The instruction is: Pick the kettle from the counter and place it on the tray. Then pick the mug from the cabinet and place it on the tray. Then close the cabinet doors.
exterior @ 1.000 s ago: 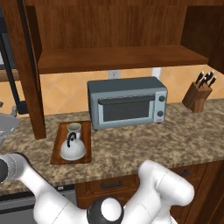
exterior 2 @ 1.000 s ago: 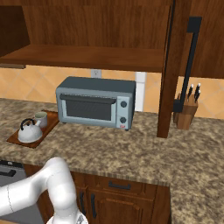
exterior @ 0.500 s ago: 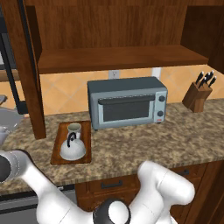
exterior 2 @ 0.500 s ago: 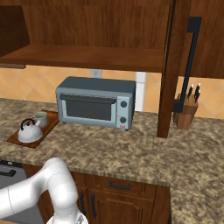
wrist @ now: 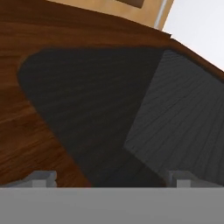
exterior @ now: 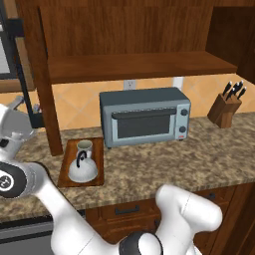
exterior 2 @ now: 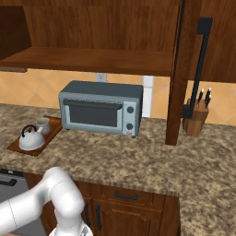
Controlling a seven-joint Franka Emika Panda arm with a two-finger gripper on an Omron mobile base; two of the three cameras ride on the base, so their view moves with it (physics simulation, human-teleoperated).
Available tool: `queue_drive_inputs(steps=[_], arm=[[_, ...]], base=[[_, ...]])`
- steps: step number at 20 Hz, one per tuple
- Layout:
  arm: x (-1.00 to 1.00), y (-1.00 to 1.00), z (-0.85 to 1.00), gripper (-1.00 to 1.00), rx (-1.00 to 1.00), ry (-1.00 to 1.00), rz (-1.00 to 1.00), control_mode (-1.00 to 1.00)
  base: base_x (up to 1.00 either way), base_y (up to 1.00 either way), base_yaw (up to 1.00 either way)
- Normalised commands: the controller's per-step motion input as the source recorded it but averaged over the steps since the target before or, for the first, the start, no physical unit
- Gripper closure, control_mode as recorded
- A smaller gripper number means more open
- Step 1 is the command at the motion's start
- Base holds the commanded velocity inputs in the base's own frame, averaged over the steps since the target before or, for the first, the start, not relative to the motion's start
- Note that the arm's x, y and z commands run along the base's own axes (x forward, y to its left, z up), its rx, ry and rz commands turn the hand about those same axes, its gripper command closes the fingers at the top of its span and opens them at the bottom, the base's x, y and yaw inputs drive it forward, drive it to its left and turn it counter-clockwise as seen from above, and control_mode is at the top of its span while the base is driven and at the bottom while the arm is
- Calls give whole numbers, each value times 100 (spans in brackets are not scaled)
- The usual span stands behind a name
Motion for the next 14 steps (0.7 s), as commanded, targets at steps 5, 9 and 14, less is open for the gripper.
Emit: queue_drive_inputs(steps=[5,9,14], arm=[[0,-52,28,-100,0,0,0,-100],[0,-53,29,-100,0,0,0,-100],[3,-59,28,-100,1,0,4,-100]], base=[[0,0,0],[0,0,0],[0,0,0]])
